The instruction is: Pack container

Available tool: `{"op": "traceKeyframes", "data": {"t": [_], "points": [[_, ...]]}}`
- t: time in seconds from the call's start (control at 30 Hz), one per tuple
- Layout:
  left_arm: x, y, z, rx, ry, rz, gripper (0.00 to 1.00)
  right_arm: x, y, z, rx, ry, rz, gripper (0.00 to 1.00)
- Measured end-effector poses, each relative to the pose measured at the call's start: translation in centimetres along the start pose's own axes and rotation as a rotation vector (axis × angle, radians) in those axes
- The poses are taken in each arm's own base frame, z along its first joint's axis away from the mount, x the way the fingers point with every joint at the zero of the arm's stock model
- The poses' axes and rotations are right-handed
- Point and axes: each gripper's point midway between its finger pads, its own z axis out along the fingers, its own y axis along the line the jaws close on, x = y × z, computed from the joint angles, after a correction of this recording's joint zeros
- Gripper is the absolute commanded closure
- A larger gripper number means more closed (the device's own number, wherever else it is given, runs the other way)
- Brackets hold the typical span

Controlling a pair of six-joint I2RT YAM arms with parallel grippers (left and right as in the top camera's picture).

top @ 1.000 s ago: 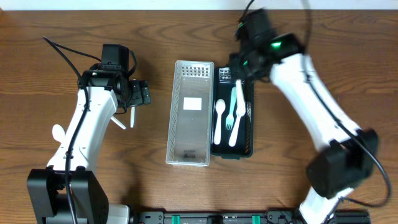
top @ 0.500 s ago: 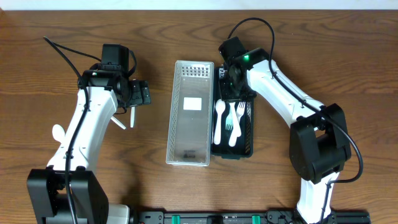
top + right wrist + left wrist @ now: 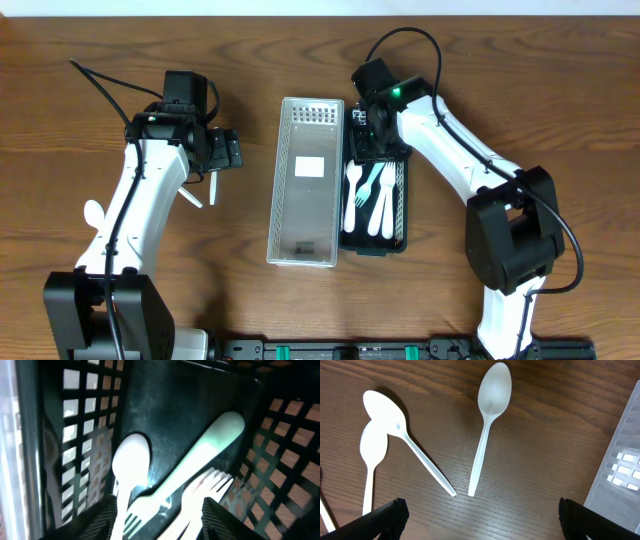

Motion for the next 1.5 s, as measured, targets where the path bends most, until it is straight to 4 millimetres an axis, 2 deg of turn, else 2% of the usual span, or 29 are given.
{"op": "traceKeyframes", "data": {"t": [0.1, 0.23, 0.33, 0.4, 0.43, 0.47, 0.5, 0.53, 0.57, 0.6, 0.63, 0.73, 0.77, 0.83, 0.87, 0.9, 0.97, 1.07, 1.17, 1.27, 1.37, 1.43, 1.5], "points": [[0.0, 0.0, 0.0, 0.0, 0.0, 0.0, 0.02, -1.1, 0.3, -1.7, -0.007, -0.024, -0.025, 0.56], [0.0, 0.0, 0.0, 0.0, 0.0, 0.0, 0.03, -5.2, 0.3, -6.9, -0.028, -0.158, -0.048, 0.99], [0.0, 0.0, 0.0, 0.0, 0.0, 0.0, 0.02, -7.6, -1.6, -10.5, -0.022, -0.245, -0.008, 0.99], [0.0, 0.0, 0.0, 0.0, 0.0, 0.0, 0.02, -8.9, -3.8, -12.5, -0.009, -0.293, 0.035, 0.99], [0.0, 0.0, 0.0, 0.0, 0.0, 0.0, 0.02, -9.3, -4.9, -13.3, -0.004, -0.309, 0.057, 0.92], [0.0, 0.0, 0.0, 0.0, 0.0, 0.0, 0.02, -9.5, -5.7, -13.8, 0.001, -0.32, 0.074, 0.77], [0.0, 0.0, 0.0, 0.0, 0.0, 0.0, 0.02, -9.7, -7.1, -14.3, 0.011, -0.331, 0.102, 0.55], [0.0, 0.0, 0.0, 0.0, 0.0, 0.0, 0.02, -9.7, -8.0, -14.5, 0.018, -0.333, 0.12, 0.5], [0.0, 0.0, 0.0, 0.0, 0.001, 0.001, 0.02, -9.7, -9.3, -14.7, 0.029, -0.33, 0.139, 0.54], [0.1, 0.0, 0.0, -0.001, 0.005, 0.001, 0.02, -9.6, -10.4, -14.8, 0.042, -0.325, 0.153, 0.79], [0.3, 0.1, 0.0, -0.003, 0.012, 0.002, 0.02, -9.4, -11.3, -14.8, 0.051, -0.319, 0.16, 0.99], [1.4, 0.4, -0.1, -0.014, 0.057, 0.015, 0.02, -9.3, -14.2, -15.1, 0.071, -0.314, 0.209, 0.99], [1.9, 0.5, -0.2, -0.018, 0.076, 0.021, 0.02, -9.3, -15.1, -15.2, 0.078, -0.316, 0.223, 0.91], [2.7, 0.8, -0.8, -0.026, 0.11, 0.029, 0.02, -9.2, -16.7, -15.4, 0.088, -0.318, 0.25, 0.51], [3.0, 0.9, -1.4, -0.029, 0.12, 0.031, 0.02, -9.1, -17.5, -15.4, 0.094, -0.319, 0.26, 0.37], [3.0, 1.0, -2.2, -0.028, 0.12, 0.032, 0.02, -9.1, -18.1, -15.5, 0.098, -0.32, 0.271, 0.26], [2.3, 1.1, -4.5, -0.019, 0.082, 0.028, 0.02, -9.0, -19.2, -15.7, 0.107, -0.322, 0.288, 0.14], [-0.3, 0.9, -8.9, 0.014, -0.058, 0.013, 0.02, -8.9, -19.9, -15.7, 0.112, -0.323, 0.296, 0.1], [-3.4, 0.8, -14.2, 0.057, -0.241, -0.008, 0.02, -8.9, -20.0, -15.8, 0.113, -0.324, 0.297, 0.06], [-6.3, 0.5, -17.8, 0.093, -0.401, -0.018, 0.02, -8.9, -20.1, -15.8, 0.119, -0.324, 0.294, 0.02], [-7.6, 0.1, -17.6, 0.095, -0.43, 0.0, 0.02, -8.9, -20.2, -15.8, 0.124, -0.324, 0.292, 0.01], [-8.4, -0.3, -15.4, 0.085, -0.393, 0.013, 0.02, -8.9, -20.2, -15.8, 0.127, -0.323, 0.293, 0.01], [-8.9, -0.8, -12.1, 0.067, -0.319, 0.032, 0.02, -8.9, -20.3, -15.8, 0.129, -0.323, 0.293, 0.01]]}}
